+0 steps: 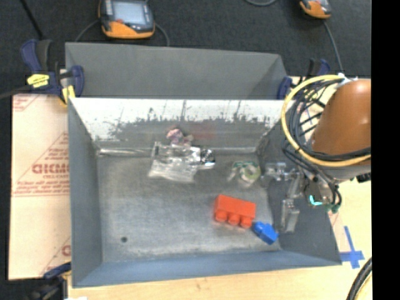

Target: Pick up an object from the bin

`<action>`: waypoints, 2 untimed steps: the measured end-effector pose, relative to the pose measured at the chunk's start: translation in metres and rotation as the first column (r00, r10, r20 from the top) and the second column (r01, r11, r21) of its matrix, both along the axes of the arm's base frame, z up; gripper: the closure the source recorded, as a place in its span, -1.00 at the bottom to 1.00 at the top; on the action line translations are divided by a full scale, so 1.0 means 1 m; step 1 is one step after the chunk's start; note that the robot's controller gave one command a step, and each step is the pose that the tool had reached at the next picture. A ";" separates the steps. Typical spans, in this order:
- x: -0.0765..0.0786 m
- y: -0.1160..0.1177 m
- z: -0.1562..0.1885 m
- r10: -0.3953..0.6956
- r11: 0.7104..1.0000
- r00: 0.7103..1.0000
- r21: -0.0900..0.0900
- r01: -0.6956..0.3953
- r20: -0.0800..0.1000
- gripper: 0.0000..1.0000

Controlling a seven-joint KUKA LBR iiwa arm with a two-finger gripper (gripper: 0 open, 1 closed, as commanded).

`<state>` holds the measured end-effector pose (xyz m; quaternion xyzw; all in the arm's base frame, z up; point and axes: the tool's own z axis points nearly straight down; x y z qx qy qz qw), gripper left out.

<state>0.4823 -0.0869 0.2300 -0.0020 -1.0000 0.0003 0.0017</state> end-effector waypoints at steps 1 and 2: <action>0.031 0.032 -0.163 -0.329 0.944 0.944 0.001 0.329 0.001 -1.00; 0.032 0.030 -0.160 -0.326 0.946 0.946 0.000 0.326 0.005 1.00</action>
Offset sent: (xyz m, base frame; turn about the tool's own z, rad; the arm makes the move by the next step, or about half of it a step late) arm 0.0310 0.0318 -0.1600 0.3377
